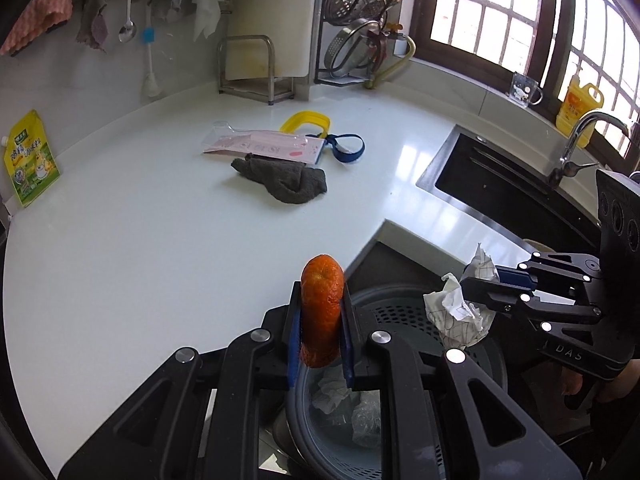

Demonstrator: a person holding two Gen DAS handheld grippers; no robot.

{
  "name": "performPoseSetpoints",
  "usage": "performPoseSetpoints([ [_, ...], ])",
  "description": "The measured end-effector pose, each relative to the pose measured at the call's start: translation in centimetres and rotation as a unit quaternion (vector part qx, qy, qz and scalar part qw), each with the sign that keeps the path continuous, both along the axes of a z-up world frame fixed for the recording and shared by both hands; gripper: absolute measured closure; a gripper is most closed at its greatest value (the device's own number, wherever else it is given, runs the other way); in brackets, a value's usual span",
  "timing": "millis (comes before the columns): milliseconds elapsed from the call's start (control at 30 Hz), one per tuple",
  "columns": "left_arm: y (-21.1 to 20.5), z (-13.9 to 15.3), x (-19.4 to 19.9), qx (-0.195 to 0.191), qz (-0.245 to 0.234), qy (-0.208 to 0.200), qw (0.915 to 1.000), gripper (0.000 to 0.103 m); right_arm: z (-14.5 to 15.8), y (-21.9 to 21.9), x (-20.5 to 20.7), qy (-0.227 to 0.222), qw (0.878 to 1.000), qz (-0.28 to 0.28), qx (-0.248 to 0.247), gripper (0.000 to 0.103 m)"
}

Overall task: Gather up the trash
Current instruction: 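Carry the orange and paper over the basket and open both tools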

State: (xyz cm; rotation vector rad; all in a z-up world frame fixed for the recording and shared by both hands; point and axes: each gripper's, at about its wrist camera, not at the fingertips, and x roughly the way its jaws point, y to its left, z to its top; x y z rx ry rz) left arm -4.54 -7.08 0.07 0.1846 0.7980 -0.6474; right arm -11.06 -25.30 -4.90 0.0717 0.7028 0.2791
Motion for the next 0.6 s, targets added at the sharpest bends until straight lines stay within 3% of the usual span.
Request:
performPoseSetpoints([
  [600,-2.5,-4.4,-4.2,0.028,-0.043,0.048,0.9975,0.086,-4.5,-1.5,-5.9,0.054,0.998,-0.036,-0.007,0.089],
])
